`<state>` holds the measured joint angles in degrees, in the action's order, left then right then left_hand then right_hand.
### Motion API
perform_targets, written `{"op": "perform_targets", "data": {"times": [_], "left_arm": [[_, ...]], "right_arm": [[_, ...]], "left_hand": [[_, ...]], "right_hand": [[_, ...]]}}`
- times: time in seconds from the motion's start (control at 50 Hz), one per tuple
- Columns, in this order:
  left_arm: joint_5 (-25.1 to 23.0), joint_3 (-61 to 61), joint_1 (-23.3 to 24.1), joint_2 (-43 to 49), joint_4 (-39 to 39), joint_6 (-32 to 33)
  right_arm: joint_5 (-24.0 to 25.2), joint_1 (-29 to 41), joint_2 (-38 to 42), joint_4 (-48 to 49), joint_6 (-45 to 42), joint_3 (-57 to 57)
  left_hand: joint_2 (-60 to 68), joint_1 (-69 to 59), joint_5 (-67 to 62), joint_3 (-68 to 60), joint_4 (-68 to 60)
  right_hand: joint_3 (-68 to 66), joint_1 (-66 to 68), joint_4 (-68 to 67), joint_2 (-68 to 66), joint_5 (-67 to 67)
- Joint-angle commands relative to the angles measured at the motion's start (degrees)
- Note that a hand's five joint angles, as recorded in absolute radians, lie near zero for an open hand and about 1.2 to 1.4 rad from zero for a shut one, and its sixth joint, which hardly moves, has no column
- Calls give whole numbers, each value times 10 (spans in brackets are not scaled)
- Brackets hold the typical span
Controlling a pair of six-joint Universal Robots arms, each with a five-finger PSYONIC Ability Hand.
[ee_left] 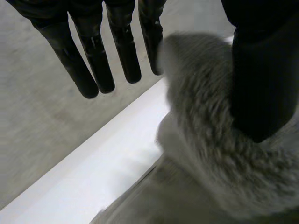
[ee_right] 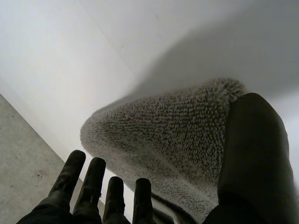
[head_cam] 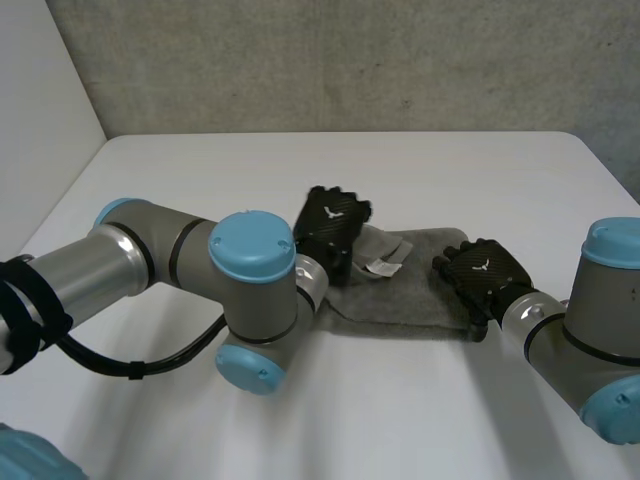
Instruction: Fold the towel.
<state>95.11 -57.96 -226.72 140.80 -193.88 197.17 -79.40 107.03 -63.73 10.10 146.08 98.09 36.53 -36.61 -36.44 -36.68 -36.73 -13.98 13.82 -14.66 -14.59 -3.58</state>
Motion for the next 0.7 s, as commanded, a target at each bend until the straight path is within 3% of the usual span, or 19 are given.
{"op": "perform_targets", "data": {"times": [0.02,0.1,0.28,0.46,0.56,0.66,0.7], "left_arm": [[122,-9,-29,3,3,-4],[164,-41,-36,-7,6,-5],[169,-141,-28,-62,0,-5],[170,-193,-4,-91,-4,-15],[171,-196,-2,-91,2,-35],[169,-200,-3,-110,4,-59],[169,-204,-6,-118,4,-61]], "right_arm": [[-2,0,2,1,-1,-2],[-2,-1,2,4,-1,-2],[-1,0,4,5,-1,-2],[-3,0,23,6,0,-5],[-20,0,26,7,1,-9],[-70,0,28,7,0,-19],[-82,1,28,8,-2,-21]], "left_hand": [[14,-14,85,-13,-12],[38,-37,61,-36,-36],[51,-51,48,-50,-49],[48,-47,51,-47,-46],[48,-47,51,-47,-46],[45,-44,54,-43,-43],[45,-44,54,-43,-43]], "right_hand": [[-6,8,0,0,-10],[-22,23,-15,-15,-26],[-44,45,-37,-37,-48],[-161,163,-154,-155,-165],[-304,306,-297,-298,-308],[-660,661,-653,-654,-664],[-660,662,-653,-654,-664]]}}
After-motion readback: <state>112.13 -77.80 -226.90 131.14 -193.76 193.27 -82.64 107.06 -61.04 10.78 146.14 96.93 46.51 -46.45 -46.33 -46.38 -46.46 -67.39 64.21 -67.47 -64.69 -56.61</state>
